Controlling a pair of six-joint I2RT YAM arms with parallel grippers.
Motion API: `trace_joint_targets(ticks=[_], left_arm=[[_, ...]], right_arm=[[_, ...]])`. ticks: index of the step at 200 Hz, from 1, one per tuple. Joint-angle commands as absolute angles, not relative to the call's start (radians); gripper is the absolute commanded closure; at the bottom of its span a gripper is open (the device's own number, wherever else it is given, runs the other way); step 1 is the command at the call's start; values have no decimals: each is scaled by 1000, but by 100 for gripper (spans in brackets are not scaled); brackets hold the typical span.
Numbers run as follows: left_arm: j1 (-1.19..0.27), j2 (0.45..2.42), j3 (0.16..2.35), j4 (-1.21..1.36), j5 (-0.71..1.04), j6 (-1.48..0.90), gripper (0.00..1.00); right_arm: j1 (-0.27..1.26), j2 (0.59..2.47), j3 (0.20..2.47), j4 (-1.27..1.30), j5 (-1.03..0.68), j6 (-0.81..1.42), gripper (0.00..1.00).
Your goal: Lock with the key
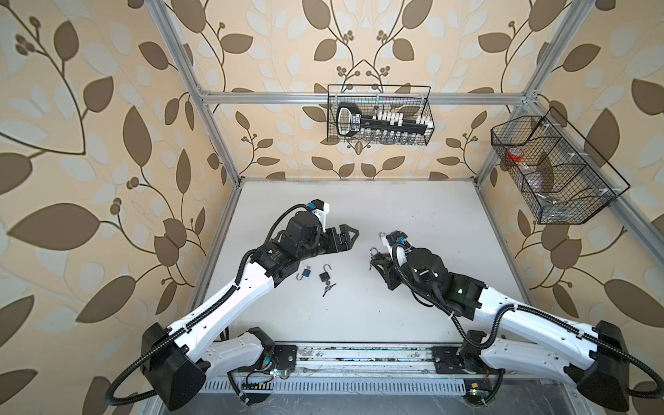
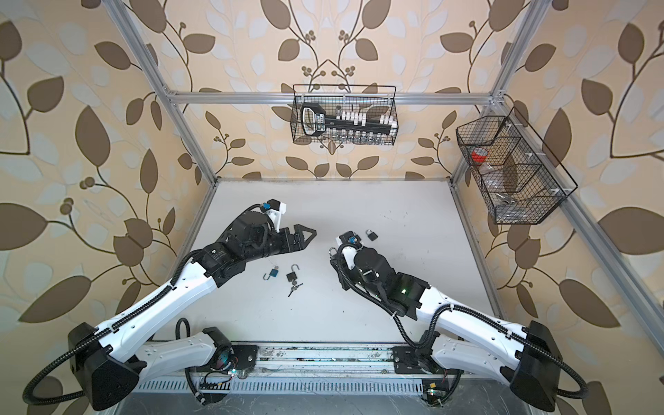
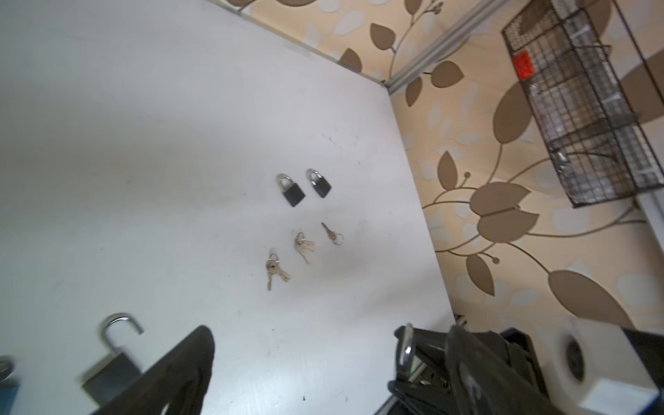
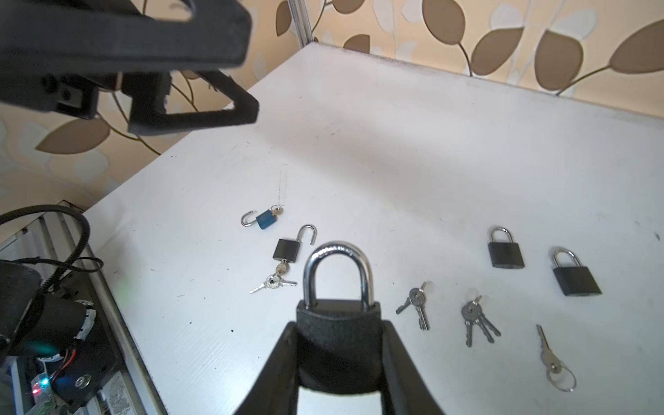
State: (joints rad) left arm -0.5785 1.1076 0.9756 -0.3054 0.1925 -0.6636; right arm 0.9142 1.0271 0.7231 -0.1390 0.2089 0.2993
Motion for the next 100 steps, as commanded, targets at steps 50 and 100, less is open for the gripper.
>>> trace_joint_targets(ticks=[50,100], left_arm=[[-515,1100,1040,-538,153,-496,1],[-512,1118,1034,-572,104,-472,1]], right_arm=[[727,1212,815,-291,74,306,100],[624,1464,954,-304,-22,192,100]])
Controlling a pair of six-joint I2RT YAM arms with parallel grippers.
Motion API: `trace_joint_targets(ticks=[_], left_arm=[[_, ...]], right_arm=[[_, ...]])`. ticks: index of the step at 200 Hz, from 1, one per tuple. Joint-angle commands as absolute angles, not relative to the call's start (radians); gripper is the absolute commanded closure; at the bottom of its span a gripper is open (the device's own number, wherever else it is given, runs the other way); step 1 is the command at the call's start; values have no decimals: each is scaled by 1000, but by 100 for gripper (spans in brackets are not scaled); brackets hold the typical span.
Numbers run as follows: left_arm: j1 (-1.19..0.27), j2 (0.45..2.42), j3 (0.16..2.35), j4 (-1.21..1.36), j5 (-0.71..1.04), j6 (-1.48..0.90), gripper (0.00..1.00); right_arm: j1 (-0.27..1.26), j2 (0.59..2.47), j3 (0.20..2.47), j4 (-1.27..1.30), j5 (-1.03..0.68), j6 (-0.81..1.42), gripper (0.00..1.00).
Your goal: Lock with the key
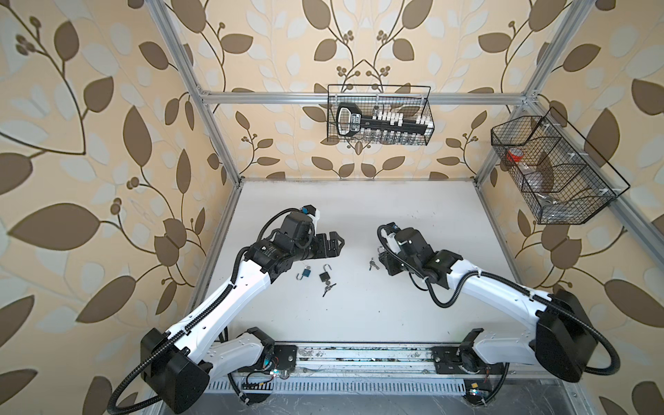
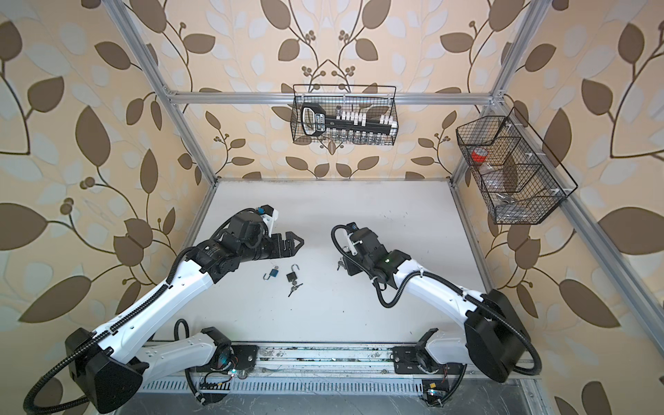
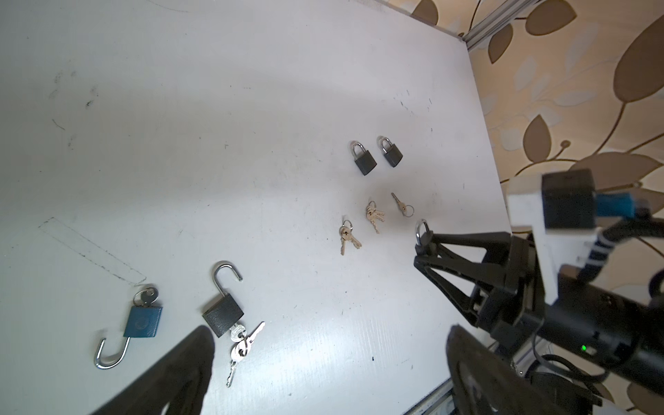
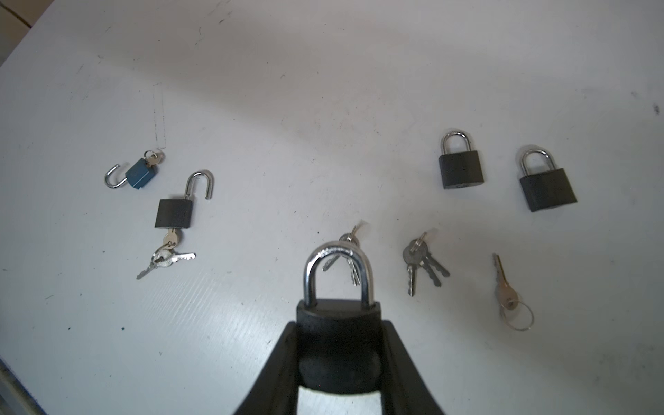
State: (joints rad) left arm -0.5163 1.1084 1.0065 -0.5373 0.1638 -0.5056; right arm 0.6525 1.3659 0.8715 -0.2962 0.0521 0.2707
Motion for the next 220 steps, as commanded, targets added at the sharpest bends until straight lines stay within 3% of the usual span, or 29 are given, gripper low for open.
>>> trace_joint_targets(ticks=[1,58,89,136,220], left_arm=[[-512,1118,1032,-571,101,-474,1],[-475,1053,900,-401,71,-522,1],[-359,1050,854,-356,272,-562,1],[-152,1065,700,-61,675,-731,1],[-48,1098,661,23,750,-780,1]], right_arm=[[623,1469,956,-304,-21,191,100],[591,1688,1113,-310,24,116,100],[574,1772,1177,-332,45,98,100],[555,1888,1275,-404,76,66,100],[557,2022,1420,-481,111,39,100]])
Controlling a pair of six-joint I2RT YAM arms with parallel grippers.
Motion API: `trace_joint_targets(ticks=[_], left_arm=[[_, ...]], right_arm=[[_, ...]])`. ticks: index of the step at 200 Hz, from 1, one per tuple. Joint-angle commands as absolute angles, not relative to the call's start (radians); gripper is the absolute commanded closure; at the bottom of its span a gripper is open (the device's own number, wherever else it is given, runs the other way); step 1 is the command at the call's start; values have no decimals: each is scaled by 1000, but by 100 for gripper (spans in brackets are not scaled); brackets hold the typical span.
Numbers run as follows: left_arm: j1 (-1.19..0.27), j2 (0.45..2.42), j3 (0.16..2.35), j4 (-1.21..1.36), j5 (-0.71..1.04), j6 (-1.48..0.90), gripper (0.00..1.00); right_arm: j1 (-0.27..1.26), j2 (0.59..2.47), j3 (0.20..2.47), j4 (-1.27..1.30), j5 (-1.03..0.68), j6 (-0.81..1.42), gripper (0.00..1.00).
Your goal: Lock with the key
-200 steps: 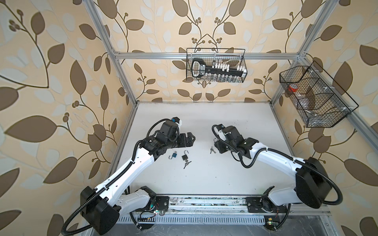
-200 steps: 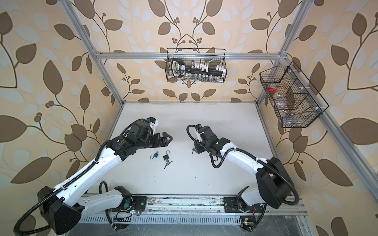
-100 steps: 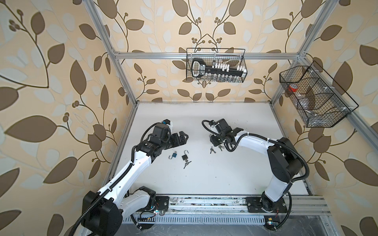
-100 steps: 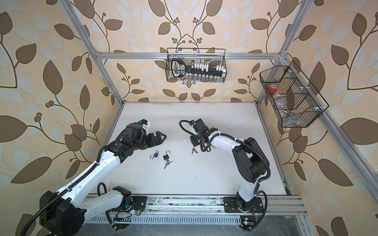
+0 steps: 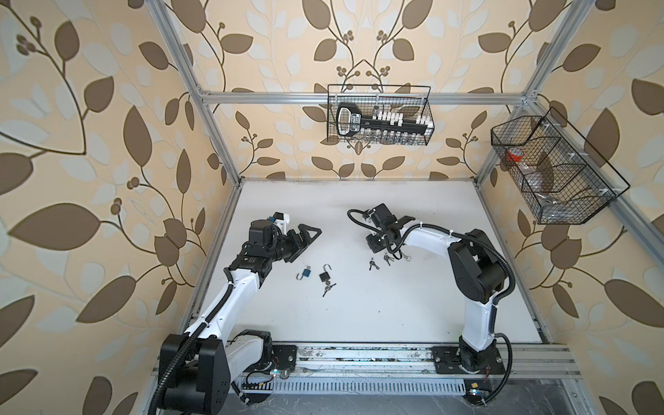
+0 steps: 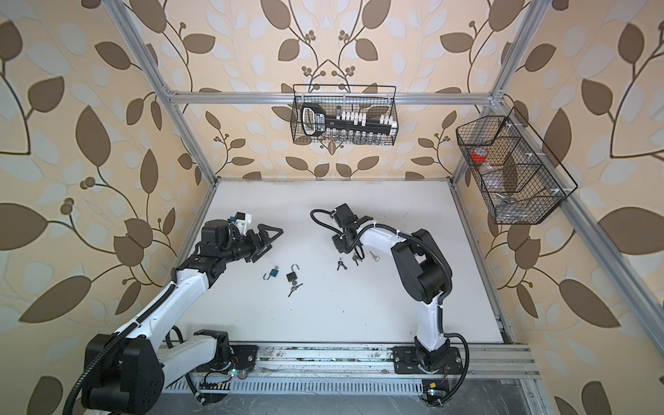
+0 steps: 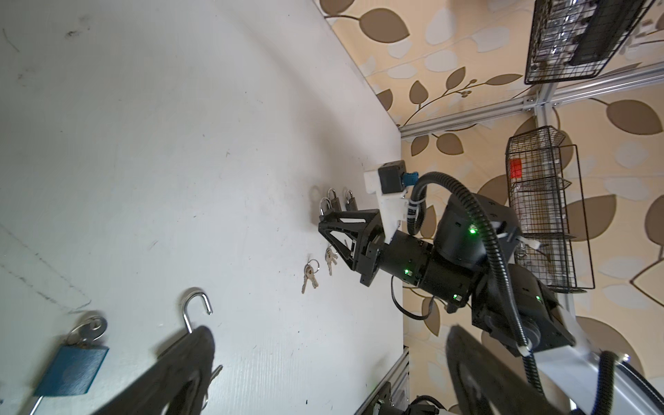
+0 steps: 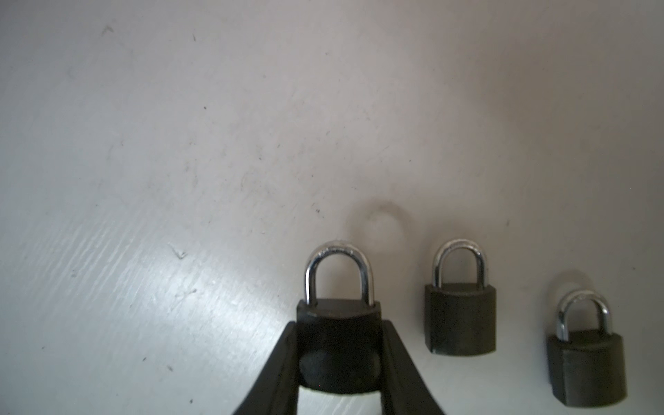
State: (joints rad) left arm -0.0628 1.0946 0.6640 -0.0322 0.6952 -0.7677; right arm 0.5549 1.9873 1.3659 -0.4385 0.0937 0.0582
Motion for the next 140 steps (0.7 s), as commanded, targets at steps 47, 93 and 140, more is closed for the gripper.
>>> trace_joint_targets(ticks=[47,93,140], left_arm=[[-40,1104,665,21,762,-773,1],[-39,1106,665,23,767,-773,1],[-39,1099,666,-8,760,-756,1]], right_arm=[[556,2055,1454,-499,99,31,98],[557,2068,1456,-508,81,29,90],[556,2089,1459,-511,93,23,71]])
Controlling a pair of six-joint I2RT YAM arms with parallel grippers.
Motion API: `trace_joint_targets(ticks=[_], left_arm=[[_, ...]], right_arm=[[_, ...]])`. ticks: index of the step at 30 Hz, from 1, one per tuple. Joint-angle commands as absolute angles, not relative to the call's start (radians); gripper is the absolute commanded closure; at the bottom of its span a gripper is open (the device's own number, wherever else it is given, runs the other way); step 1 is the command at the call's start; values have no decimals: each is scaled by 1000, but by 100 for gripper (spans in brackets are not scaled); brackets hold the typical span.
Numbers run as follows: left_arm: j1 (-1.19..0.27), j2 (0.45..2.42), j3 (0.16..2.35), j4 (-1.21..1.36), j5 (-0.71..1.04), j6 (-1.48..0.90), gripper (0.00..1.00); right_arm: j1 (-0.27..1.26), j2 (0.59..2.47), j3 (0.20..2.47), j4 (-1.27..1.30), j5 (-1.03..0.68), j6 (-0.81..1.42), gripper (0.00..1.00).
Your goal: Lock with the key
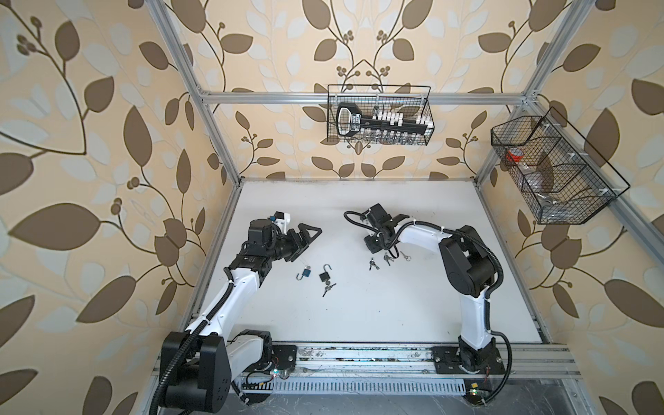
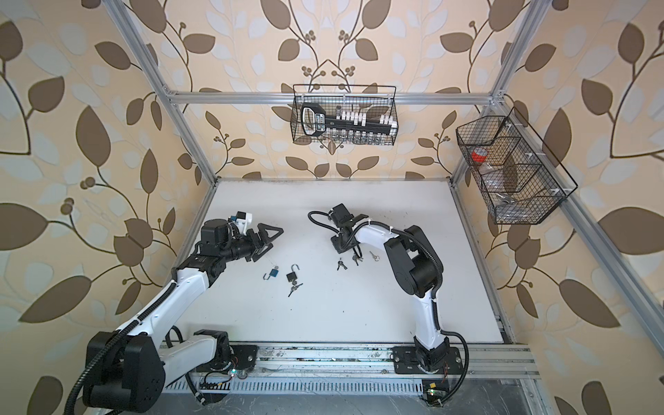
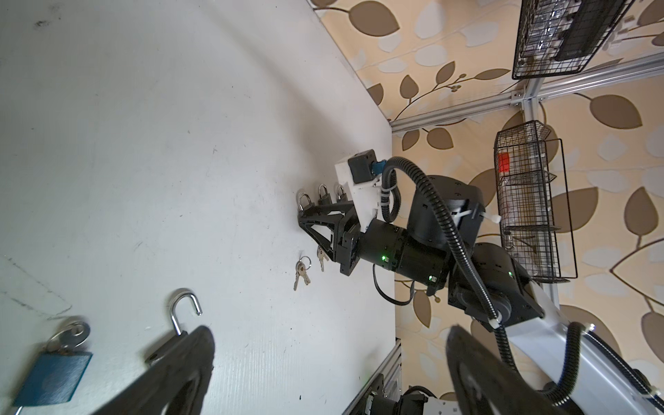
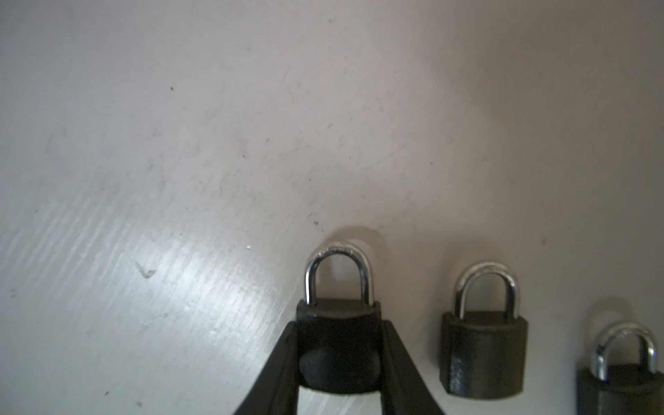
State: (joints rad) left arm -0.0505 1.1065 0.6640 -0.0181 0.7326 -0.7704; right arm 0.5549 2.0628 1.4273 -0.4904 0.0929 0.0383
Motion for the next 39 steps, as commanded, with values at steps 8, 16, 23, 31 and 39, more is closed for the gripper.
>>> trace_joint_targets(ticks=[8,16,23,31,39], left_arm=[[-37,1097,667,-21,758,-752,1],[-36,1091,680,-46,752,-739,1],[-36,1068,732,-205,664,-659,1],[-36,1031,877,-518,453,-506,1],[-34,969,939,-736,196,-496,1]], right_arm=[[557,2111,1466,-513,90,18,65],[556,2126,1470,-514,74,25,58],[556,2113,1476,-512,62,29,52],[573,1923,1407,-405,101,87,51],[792,1783,1246,-293,185,302,51]])
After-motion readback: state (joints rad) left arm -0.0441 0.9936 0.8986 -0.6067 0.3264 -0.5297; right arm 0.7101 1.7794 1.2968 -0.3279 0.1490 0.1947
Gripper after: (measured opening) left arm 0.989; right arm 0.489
